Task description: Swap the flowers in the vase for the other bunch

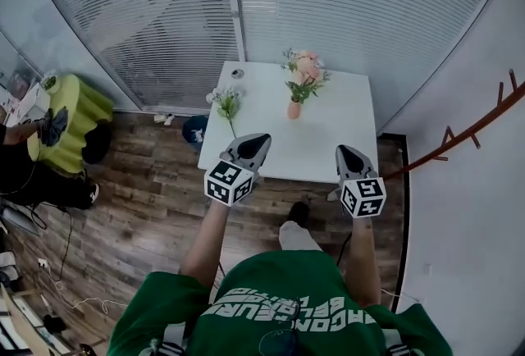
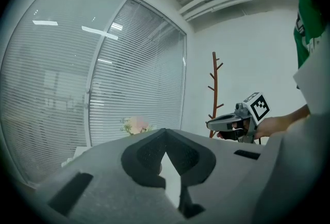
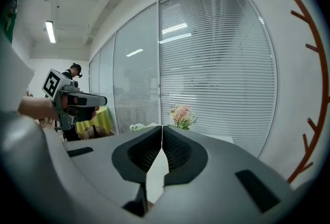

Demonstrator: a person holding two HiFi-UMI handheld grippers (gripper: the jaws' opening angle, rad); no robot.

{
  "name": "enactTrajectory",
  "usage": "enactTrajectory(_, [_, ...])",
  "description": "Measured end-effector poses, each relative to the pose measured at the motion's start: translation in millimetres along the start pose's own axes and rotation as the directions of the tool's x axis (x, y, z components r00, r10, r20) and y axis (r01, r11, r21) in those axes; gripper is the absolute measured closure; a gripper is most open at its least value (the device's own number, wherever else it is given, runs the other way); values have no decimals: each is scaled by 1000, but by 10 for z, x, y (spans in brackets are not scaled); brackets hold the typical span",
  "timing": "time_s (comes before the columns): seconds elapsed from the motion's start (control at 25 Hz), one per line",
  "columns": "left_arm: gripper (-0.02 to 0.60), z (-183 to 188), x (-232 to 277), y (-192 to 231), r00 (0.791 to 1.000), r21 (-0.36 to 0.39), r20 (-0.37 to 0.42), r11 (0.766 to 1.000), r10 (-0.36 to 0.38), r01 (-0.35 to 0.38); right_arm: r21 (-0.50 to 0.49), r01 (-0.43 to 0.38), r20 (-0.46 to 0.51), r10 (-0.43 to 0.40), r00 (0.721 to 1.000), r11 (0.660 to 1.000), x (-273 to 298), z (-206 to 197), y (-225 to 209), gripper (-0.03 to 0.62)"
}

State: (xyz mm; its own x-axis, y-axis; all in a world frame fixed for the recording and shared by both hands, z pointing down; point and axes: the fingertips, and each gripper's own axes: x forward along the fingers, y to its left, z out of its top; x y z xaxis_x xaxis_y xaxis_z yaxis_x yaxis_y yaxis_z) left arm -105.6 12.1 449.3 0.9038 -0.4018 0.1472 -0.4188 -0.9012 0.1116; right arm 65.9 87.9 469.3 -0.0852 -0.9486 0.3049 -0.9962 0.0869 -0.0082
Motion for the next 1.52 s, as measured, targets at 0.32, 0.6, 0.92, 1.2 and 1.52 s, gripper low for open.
enactTrajectory(0.32, [577,140,670,409,999,-11,-23,999,39,-39,-13,-54,-6,54,998,998,677,257,-517,579])
enactTrajectory(0.6, [577,225,1121,578,997,-12,-50,998,55,-56,-13,-87,-17,87,996,996,1028,383,-863,579])
enactTrajectory(0.92, [577,204,1532,746,994,-16,-76,996,82,-84,-11,-126,-24,126,992,992,1337,400,-1154,579])
enactTrajectory(1.2, [577,97,1823,812,989,-24,-99,994,106,-109,6,-166,-37,167,985,986,1552,305,-1370,579])
enactTrajectory(1.52, [577,1,1922,857,984,-27,-112,989,139,-143,12,-224,-57,224,973,975,1722,215,-1408,579])
